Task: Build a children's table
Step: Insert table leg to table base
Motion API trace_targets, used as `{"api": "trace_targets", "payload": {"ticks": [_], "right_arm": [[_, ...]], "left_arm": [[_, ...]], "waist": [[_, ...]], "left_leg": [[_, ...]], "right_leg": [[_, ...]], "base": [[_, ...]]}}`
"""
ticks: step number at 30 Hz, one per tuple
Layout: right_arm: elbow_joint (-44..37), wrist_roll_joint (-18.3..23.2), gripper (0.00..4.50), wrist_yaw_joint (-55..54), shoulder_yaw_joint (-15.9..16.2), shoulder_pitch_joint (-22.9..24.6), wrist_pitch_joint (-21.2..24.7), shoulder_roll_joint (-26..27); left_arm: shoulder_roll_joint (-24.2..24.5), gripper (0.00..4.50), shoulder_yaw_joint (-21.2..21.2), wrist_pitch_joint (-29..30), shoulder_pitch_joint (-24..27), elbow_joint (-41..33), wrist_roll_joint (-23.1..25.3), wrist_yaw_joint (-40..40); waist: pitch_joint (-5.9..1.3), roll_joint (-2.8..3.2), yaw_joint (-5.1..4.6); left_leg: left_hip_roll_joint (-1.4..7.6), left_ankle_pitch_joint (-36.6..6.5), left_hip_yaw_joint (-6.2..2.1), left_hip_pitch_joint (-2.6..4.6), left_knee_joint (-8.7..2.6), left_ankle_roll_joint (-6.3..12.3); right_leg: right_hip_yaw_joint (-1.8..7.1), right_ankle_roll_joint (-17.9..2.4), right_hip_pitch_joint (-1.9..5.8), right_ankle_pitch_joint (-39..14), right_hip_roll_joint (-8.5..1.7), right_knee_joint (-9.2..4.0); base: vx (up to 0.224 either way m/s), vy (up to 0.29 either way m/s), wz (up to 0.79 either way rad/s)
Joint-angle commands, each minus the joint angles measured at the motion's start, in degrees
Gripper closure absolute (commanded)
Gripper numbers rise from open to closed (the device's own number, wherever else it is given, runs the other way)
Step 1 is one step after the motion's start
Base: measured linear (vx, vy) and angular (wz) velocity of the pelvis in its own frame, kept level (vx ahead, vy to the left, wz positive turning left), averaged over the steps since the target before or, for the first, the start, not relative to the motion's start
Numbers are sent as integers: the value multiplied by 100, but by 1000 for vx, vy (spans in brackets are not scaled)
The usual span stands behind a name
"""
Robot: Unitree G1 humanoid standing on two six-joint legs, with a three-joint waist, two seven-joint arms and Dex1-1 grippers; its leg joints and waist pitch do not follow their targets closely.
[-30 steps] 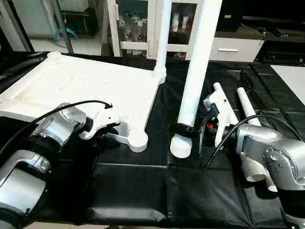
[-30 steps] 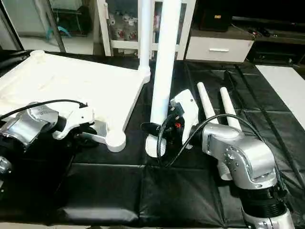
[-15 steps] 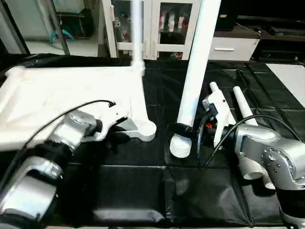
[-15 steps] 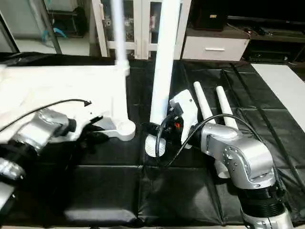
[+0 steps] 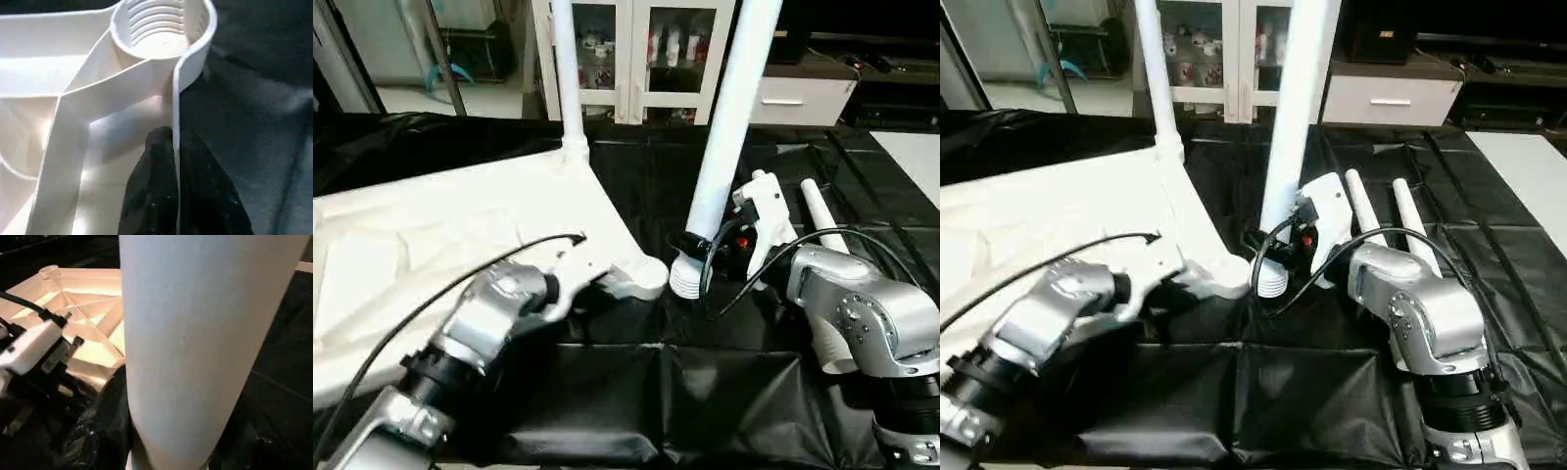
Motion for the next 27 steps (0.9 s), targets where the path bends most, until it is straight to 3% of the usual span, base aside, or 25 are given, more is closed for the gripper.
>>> {"api": "trace_targets", "payload": {"ticks": [1, 5, 7, 12, 13, 18, 27], "right_arm": [[13, 86, 265, 220, 74, -104, -151, -26], [111, 63, 265, 395, 177, -130, -270, -30], [225, 5, 265, 487, 244, -151, -427, 11], [618, -155, 265, 545, 288, -314, -705, 174], [657, -166, 265, 549, 285, -335, -727, 186], [798, -195, 266, 577, 296, -412, -830, 219], [1098, -364, 266, 704, 404, -491, -1119, 257]], "left_arm": [[-137, 449, -89, -222, 170, -349, -158, 9], [-179, 450, -76, -425, 300, -546, -117, 40], [-200, 403, -81, -425, 359, -640, -82, 88], [-178, 355, -132, -376, 402, -710, -19, 133], [-176, 355, -126, -386, 414, -721, -10, 142], [-146, 347, -9, -234, 495, -830, -72, 123], [247, 347, 104, 45, 596, -969, -129, -142]], "waist": [[-370, -53, 7], [-349, -42, 1], [-346, -50, 1], [-368, -80, 4], [-376, -106, 0], [-378, -108, 9], [-353, -96, -38]], "left_leg": [[240, -659, -56, -3, -389, 104], [247, -829, -53, 11, -400, 98], [243, -868, -50, 19, -404, 78], [245, -766, -49, 7, -395, 83], [246, -673, -47, 1, -391, 114], [244, -465, -42, -15, -379, 209], [237, -680, -47, -7, -394, 133]], "right_leg": [[235, -1278, 311, -896, -327, -361], [235, -1172, 277, -1290, -324, -412], [238, -1118, 264, -1373, -319, -426], [231, -1153, 260, -1207, -321, -401], [229, -1185, 271, -1036, -319, -381], [226, -1249, 286, -762, -326, -344], [224, -1198, 266, -1107, -319, -371]], "base": [[0, 0, 0], [0, 0, 0], [0, 0, 0], [0, 0, 0], [0, 0, 0], [0, 0, 0], [0, 0, 0]]}}
